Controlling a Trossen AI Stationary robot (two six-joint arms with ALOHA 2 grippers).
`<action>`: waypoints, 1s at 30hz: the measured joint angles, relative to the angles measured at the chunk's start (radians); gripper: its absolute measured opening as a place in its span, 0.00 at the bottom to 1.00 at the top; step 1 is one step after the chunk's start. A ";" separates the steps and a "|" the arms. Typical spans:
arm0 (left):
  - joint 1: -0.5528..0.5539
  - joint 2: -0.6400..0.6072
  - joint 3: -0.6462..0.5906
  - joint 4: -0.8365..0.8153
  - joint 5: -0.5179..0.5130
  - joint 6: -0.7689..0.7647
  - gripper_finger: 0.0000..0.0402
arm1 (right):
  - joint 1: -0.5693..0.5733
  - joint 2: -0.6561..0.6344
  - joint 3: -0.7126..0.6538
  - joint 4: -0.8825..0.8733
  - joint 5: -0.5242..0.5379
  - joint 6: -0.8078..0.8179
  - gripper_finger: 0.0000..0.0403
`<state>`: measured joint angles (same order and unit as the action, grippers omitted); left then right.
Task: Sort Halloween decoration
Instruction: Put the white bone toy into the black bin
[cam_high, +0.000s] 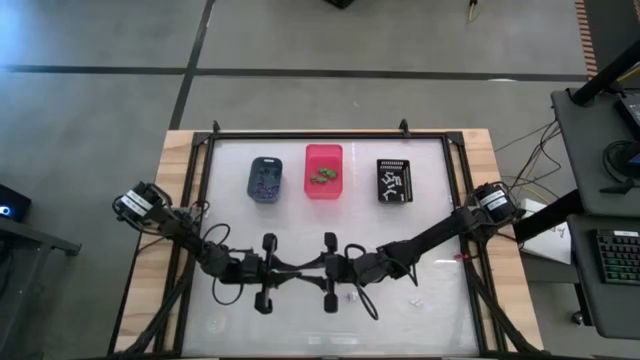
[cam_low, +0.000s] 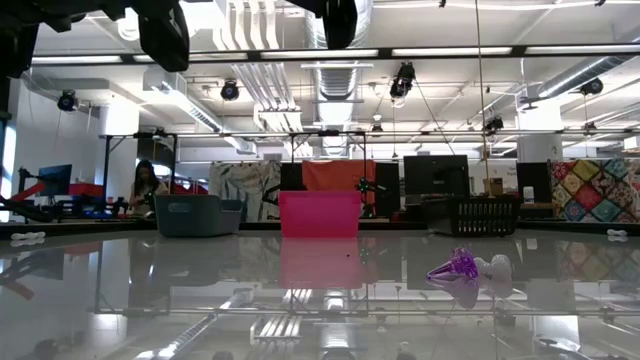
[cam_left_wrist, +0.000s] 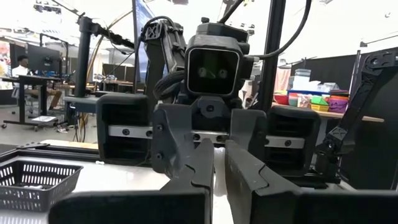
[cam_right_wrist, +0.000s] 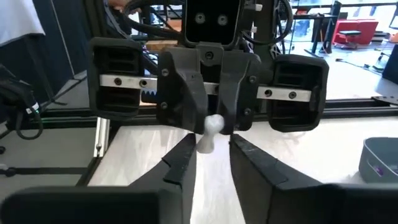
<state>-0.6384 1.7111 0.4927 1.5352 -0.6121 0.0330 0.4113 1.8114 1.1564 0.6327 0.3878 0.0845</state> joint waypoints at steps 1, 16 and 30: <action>0.000 0.000 0.000 0.000 0.000 0.000 0.00 | -0.003 0.000 0.000 0.000 0.000 -0.001 0.20; 0.000 0.000 0.000 0.000 0.000 -0.007 0.13 | -0.006 0.000 0.000 0.000 -0.002 -0.033 0.03; 0.001 0.000 -0.016 -0.006 -0.051 -0.008 0.44 | -0.038 -0.104 0.000 -0.315 0.006 0.105 0.02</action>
<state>-0.6379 1.7107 0.4764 1.5291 -0.6632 0.0255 0.3731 1.7078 1.1564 0.3177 0.3939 0.1899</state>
